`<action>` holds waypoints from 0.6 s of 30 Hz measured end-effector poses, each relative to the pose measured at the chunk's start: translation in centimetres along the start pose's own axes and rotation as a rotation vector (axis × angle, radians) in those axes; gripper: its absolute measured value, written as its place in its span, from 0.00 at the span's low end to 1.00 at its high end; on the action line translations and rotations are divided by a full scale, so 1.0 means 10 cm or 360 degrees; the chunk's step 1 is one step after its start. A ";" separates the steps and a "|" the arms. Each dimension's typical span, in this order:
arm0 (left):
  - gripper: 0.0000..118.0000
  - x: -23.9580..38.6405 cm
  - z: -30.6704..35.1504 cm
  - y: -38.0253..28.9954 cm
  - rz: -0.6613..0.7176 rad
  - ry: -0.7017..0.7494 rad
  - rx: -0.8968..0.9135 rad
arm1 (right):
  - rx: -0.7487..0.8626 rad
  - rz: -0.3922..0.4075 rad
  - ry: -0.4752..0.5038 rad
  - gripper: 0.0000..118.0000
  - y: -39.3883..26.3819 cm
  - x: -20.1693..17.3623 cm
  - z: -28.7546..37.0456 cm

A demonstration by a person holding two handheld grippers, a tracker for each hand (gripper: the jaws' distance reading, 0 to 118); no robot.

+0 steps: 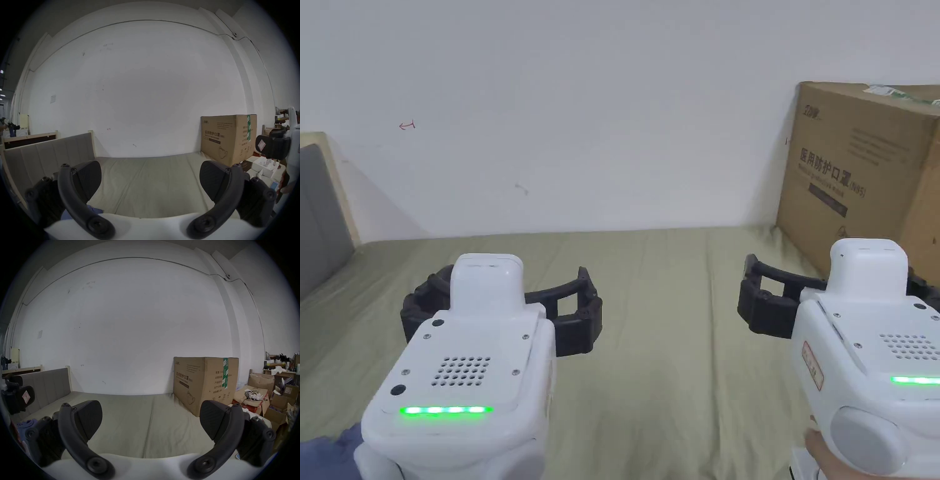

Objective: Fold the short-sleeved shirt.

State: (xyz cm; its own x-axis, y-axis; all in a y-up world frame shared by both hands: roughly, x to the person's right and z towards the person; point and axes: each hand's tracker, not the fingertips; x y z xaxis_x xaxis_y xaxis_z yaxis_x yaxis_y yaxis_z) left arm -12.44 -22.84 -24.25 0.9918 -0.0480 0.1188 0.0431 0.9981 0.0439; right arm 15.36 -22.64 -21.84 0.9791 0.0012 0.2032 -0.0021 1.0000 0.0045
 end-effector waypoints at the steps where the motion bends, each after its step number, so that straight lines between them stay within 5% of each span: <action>1: 1.00 -0.01 0.00 0.00 0.0022 -0.0012 0.0000 | -0.0007 0.0012 0.0012 1.00 -0.01 0.01 0.00; 11: 0.96 0.01 0.03 0.03 -0.0033 0.0083 0.0043 | 0.0004 0.0052 0.0043 0.97 -0.04 0.02 0.04; 12: 0.87 0.00 0.05 0.03 -0.0046 0.0070 0.0044 | 0.0013 0.0050 0.0066 0.89 -0.04 0.02 0.06; 14: 0.16 -0.02 0.05 0.03 -0.0053 0.0006 0.0025 | 0.0020 0.0050 0.0104 0.13 -0.04 0.02 0.06; 15: 0.00 -0.01 0.00 0.03 -0.0086 -0.0016 -0.0044 | -0.0022 0.0073 0.0112 0.00 -0.04 0.00 0.02; 18: 0.00 0.00 -0.01 -0.01 -0.0051 -0.0053 -0.0081 | -0.0107 0.0004 0.0183 0.00 -0.12 0.10 -0.04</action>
State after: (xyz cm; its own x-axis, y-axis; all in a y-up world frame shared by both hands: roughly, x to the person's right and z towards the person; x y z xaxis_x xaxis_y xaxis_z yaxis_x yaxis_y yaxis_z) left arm -12.46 -22.94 -24.32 0.9852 -0.0805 0.1511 0.0817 0.9967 -0.0022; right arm 16.46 -23.83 -22.05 0.9960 0.0004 0.0896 0.0052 0.9980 -0.0625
